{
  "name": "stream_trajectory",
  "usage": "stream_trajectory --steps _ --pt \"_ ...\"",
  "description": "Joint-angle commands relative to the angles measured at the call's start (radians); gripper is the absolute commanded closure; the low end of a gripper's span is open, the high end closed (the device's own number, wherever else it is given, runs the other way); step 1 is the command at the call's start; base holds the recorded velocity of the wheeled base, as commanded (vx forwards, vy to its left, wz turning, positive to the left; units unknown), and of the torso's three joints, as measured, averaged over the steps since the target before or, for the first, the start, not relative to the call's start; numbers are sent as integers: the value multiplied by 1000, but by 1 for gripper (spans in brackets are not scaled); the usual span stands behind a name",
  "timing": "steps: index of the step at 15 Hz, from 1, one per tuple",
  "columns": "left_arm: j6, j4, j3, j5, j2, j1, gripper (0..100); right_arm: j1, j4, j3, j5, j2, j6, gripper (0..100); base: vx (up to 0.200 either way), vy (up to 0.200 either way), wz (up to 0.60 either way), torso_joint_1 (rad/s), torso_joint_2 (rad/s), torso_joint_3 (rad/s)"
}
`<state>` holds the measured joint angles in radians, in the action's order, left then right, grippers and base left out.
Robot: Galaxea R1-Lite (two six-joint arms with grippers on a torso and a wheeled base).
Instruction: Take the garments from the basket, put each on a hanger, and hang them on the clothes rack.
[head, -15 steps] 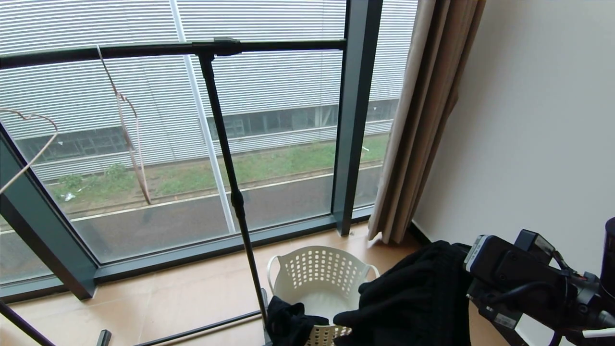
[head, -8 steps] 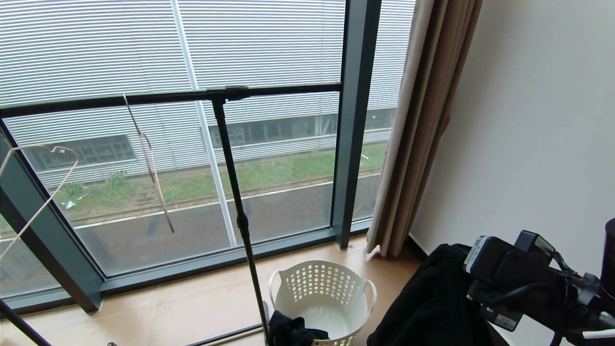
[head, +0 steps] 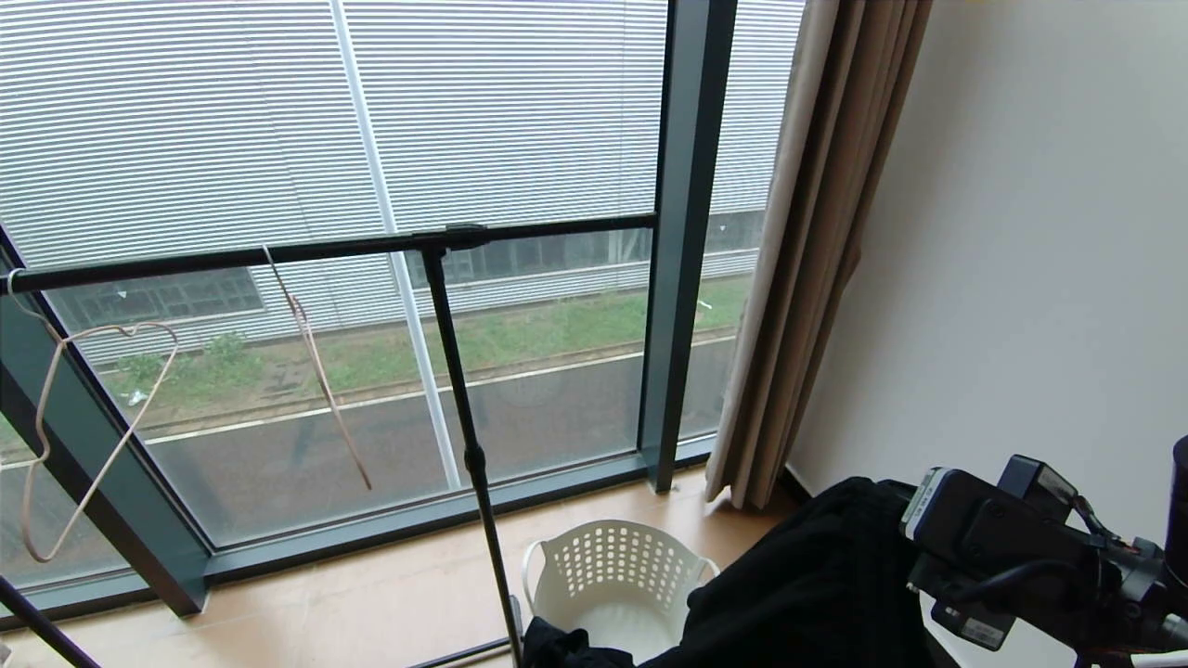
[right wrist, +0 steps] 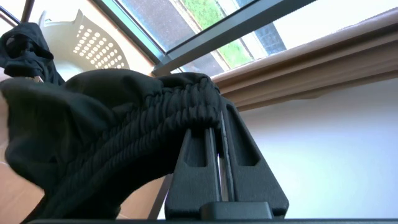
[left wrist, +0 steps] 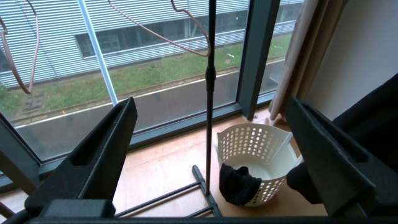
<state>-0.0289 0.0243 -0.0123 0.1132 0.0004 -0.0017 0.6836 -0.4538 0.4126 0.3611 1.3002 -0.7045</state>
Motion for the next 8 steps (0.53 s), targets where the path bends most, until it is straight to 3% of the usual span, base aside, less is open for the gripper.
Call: stream_trajectory --steps 1,5,8 --pt "0 0 0 0 0 0 0 1 0 -1 -1 1 -1 100 0 0 0 168 -388 -212" --pt "0 0 0 2 0 0 0 1 0 -8 -2 -1 0 100 0 0 0 168 -365 -196" --pt "0 0 0 0 0 0 0 1 0 -23 -2 -7 0 100 0 0 0 33 -54 -118"
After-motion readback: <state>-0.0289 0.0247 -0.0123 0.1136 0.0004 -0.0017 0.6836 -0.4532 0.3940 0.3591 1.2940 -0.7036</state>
